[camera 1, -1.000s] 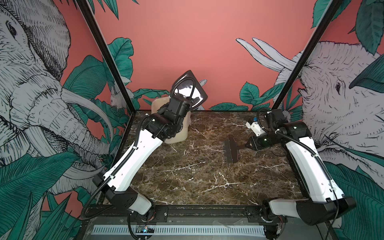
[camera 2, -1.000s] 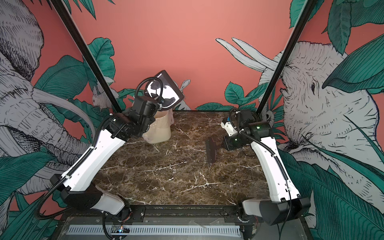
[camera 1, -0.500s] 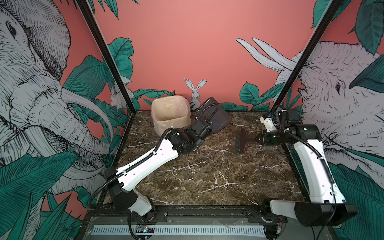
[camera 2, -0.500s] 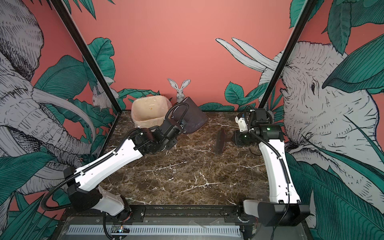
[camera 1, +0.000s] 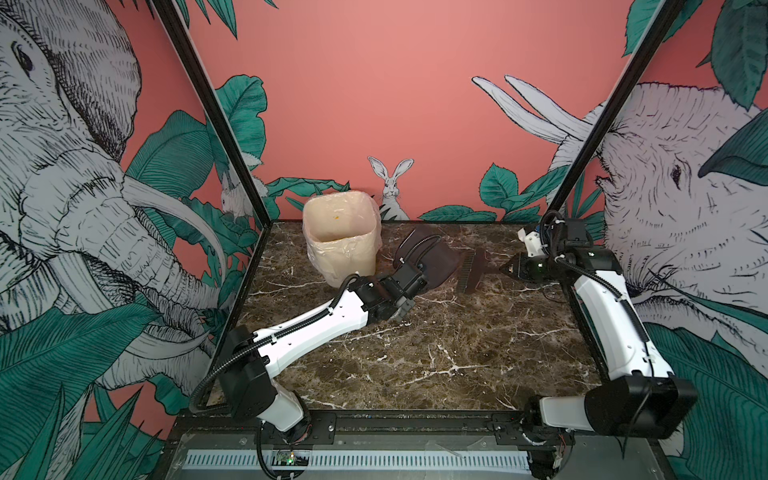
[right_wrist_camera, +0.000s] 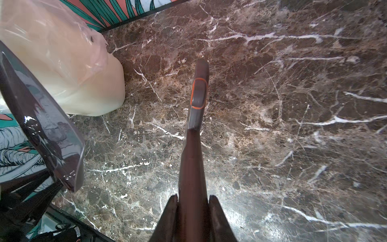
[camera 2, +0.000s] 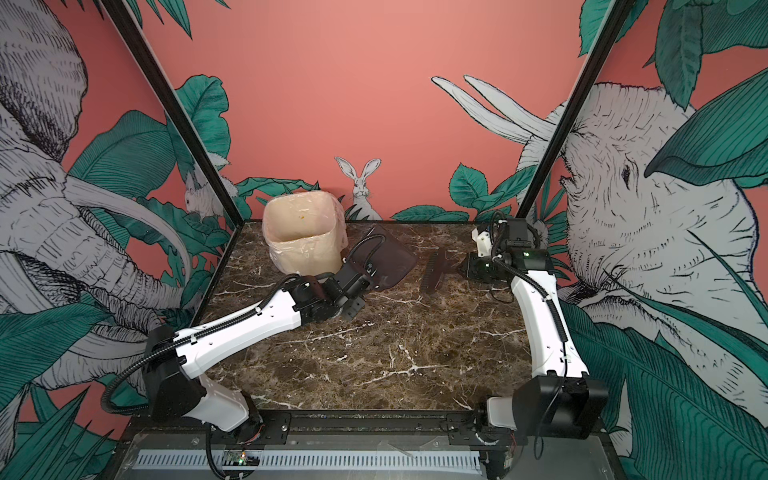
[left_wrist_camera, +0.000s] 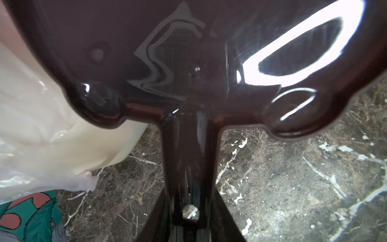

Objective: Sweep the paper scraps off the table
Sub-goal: 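Lower the dustpan to the table with left gripper while right brings brush over, then set the brush down on the dustpan with the right gripper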

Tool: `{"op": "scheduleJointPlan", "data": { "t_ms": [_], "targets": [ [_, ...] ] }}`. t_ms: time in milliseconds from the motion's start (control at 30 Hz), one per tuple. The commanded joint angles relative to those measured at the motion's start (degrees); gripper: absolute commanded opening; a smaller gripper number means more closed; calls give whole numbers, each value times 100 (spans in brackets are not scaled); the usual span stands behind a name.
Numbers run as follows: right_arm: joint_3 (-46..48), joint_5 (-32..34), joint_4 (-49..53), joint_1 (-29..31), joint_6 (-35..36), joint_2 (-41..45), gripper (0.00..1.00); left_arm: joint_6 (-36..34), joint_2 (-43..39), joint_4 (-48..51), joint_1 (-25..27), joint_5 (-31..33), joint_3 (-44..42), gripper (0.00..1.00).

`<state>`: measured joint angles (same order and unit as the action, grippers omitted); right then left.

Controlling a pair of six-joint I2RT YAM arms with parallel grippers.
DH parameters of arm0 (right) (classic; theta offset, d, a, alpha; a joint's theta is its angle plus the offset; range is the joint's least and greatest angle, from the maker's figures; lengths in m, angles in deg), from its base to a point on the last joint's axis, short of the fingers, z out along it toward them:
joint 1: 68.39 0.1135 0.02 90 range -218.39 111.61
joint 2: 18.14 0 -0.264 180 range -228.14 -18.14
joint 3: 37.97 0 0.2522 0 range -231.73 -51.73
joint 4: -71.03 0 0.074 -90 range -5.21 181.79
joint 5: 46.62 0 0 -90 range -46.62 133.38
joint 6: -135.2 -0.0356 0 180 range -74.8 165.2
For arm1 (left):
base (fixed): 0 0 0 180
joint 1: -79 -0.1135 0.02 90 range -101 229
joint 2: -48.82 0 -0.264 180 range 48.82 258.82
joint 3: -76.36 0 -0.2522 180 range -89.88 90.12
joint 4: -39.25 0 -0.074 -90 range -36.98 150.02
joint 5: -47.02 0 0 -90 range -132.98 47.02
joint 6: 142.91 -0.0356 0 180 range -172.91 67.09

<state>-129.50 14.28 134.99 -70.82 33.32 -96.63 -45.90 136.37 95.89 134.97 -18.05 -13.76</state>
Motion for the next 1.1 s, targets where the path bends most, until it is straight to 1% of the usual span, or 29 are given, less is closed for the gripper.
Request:
{"op": "scheduleJointPlan", "data": {
  "t_ms": [0,100,200,267,400,433,467,533,700,733,833,1033,1067],
  "targets": [
    [469,-602,-963,-195,-483,-21,0,468,37,-501,37,-312,-230,0],
    [1045,-896,-1421,-454,-782,27,0,611,164,-709,44,-476,-418,0],
    [1502,-1093,-1674,-683,-946,41,0,687,342,-841,46,-616,-509,0],
    [1693,-1099,-1641,-800,-928,47,0,690,463,-868,46,-671,-499,0],
    [2036,-879,-1452,-963,-863,110,0,638,654,-872,46,-669,-401,0],
    [2115,-821,-1413,-992,-858,136,2,623,686,-868,46,-665,-388,0],
    [2215,-778,-1407,-1018,-860,173,9,609,710,-866,46,-649,-372,0],
    [2410,-729,-1435,-1056,-877,239,19,592,754,-871,46,-631,-362,0],
    [2846,-725,-1701,-1125,-1072,343,35,592,826,-885,46,-653,-396,0],
    [2917,-713,-1744,-1136,-1110,352,41,600,834,-888,46,-662,-420,0],
    [3092,-611,-1802,-1171,-1182,361,44,609,836,-912,46,-658,-489,0],
    [3231,-6,-1635,-1208,-1215,458,53,661,852,-974,46,-656,-640,0],
    [3217,68,-1573,-1215,-1180,474,55,687,865,-992,46,-656,-665,0]
  ]
}}
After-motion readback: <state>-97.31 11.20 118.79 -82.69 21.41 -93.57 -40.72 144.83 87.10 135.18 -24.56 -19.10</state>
